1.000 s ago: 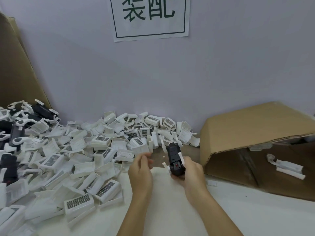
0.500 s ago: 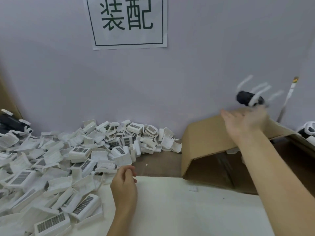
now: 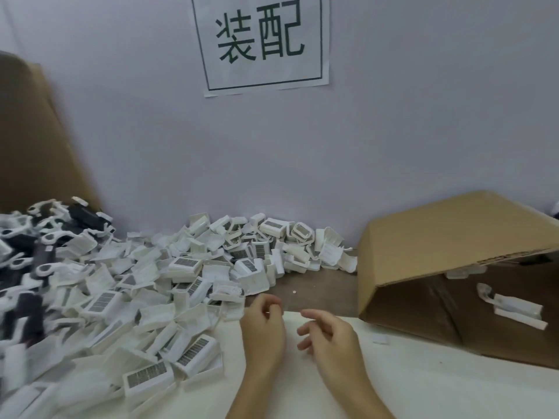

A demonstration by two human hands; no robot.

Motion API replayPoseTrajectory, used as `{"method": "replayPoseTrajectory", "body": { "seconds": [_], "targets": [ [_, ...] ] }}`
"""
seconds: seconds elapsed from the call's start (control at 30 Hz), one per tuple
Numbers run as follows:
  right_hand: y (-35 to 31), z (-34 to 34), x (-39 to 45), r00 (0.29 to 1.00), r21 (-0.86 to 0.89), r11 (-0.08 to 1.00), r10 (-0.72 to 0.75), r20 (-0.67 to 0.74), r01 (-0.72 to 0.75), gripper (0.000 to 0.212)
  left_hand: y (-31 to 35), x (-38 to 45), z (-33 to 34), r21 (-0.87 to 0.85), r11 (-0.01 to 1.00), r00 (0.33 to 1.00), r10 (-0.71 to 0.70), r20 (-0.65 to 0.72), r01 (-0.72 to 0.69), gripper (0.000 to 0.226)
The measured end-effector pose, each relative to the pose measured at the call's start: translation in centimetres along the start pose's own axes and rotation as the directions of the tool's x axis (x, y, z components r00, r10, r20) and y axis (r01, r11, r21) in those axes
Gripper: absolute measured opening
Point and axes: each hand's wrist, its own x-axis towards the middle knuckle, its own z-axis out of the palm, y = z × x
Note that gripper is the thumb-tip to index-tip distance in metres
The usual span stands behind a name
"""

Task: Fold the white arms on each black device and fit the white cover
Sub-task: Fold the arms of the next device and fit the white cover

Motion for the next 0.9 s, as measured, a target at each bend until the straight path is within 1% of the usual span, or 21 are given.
{"method": "replayPoseTrajectory", "body": {
  "seconds": [0.1, 0.13, 0.2, 0.23, 0.3, 0.37, 0.43, 0.5, 0.53, 0.6, 0.67, 0.7, 0.73, 0.77, 0.8, 0.83, 0.87, 0.9],
  "targets": [
    [0.0, -0.3, 0.4, 1.000, 0.007, 1.000, 0.023, -0.013, -0.023, 0.031, -0.1, 0.1, -0.1, 0.044, 0.999, 1.000, -0.006, -0.021, 0.007, 0.030],
    [0.1, -0.5, 0.5, 0.999, -0.001, 1.000, 0.015, -0.028, -0.015, 0.032, 0.0, 0.1, 0.1, 0.043, 0.999, 1.000, -0.006, -0.002, 0.006, 0.030],
    [0.3, -0.7, 0.4, 1.000, -0.030, 1.000, -0.002, -0.030, 0.001, 0.032, 0.0, 0.0, 0.1, 0.058, 0.998, 0.997, -0.018, 0.077, 0.013, 0.028],
    [0.3, -0.7, 0.4, 1.000, -0.042, 0.999, -0.004, -0.025, 0.003, 0.032, 0.1, 0.0, -0.2, 0.096, 0.995, 0.991, -0.016, 0.136, 0.003, 0.027],
    [0.4, -0.6, 0.5, 1.000, -0.039, 0.999, -0.014, -0.018, 0.013, 0.032, 0.5, 0.4, -1.4, 0.218, 0.973, 0.959, 0.012, 0.284, -0.076, 0.022],
    [0.4, -0.4, 0.7, 1.000, -0.030, 0.999, -0.014, -0.017, 0.013, 0.032, 0.8, 1.4, -3.5, 0.350, 0.910, 0.910, 0.065, 0.410, -0.222, 0.017],
    [0.5, -0.3, 1.0, 1.000, 0.000, 1.000, -0.020, -0.016, 0.020, 0.033, 1.7, 2.8, -5.9, 0.454, 0.797, 0.834, 0.111, 0.541, -0.400, 0.023],
    [0.7, -0.1, 1.3, 0.999, 0.021, 0.999, -0.033, -0.007, 0.033, 0.034, 3.4, 4.2, -8.3, 0.485, 0.690, 0.746, 0.120, 0.655, -0.537, 0.026],
    [0.7, -0.1, 1.3, 0.999, 0.020, 0.999, -0.039, -0.001, 0.039, 0.035, 4.4, 4.9, -9.4, 0.492, 0.654, 0.721, 0.120, 0.683, -0.575, 0.025],
    [0.8, -0.1, 1.5, 0.998, 0.010, 0.998, -0.055, 0.004, 0.055, 0.035, 6.4, 6.7, -11.3, 0.516, 0.592, 0.710, 0.141, 0.690, -0.619, 0.024],
    [0.9, -0.1, 1.6, 0.998, -0.003, 0.998, -0.067, 0.010, 0.067, 0.035, 7.8, 8.6, -13.2, 0.573, 0.523, 0.740, 0.184, 0.647, -0.631, 0.025],
    [1.0, -0.1, 1.5, 0.997, -0.003, 0.998, -0.070, 0.015, 0.070, 0.035, 8.2, 9.5, -14.4, 0.625, 0.461, 0.760, 0.202, 0.618, -0.630, 0.027],
    [0.9, -0.2, 1.5, 0.997, -0.001, 0.998, -0.070, 0.019, 0.070, 0.034, 8.4, 10.4, -15.7, 0.697, 0.352, 0.779, 0.215, 0.589, -0.625, 0.029],
    [0.9, -0.2, 1.5, 0.997, 0.002, 0.998, -0.070, 0.019, 0.070, 0.034, 8.3, 11.3, -17.0, 0.775, 0.199, 0.798, 0.219, 0.561, -0.600, 0.031],
    [0.8, -0.2, 1.5, 0.997, 0.003, 0.998, -0.070, 0.020, 0.070, 0.033, 8.2, 12.2, -18.5, 0.837, 0.033, 0.825, 0.200, 0.529, -0.546, 0.035],
    [0.7, -0.2, 1.5, 0.997, 0.001, 0.998, -0.069, 0.022, 0.069, 0.033, 7.9, 12.9, -19.9, 0.875, -0.107, 0.859, 0.164, 0.485, -0.473, 0.039],
    [0.6, -0.3, 1.4, 0.997, -0.002, 0.998, -0.068, 0.026, 0.068, 0.033, 7.5, 13.4, -21.5, 0.899, -0.194, 0.900, 0.119, 0.419, -0.393, 0.042],
    [0.5, -0.3, 1.3, 0.997, -0.006, 0.998, -0.066, 0.030, 0.067, 0.034, 7.2, 13.9, -23.0, 0.926, -0.227, 0.942, 0.073, 0.326, -0.303, 0.045]
  ]
}}
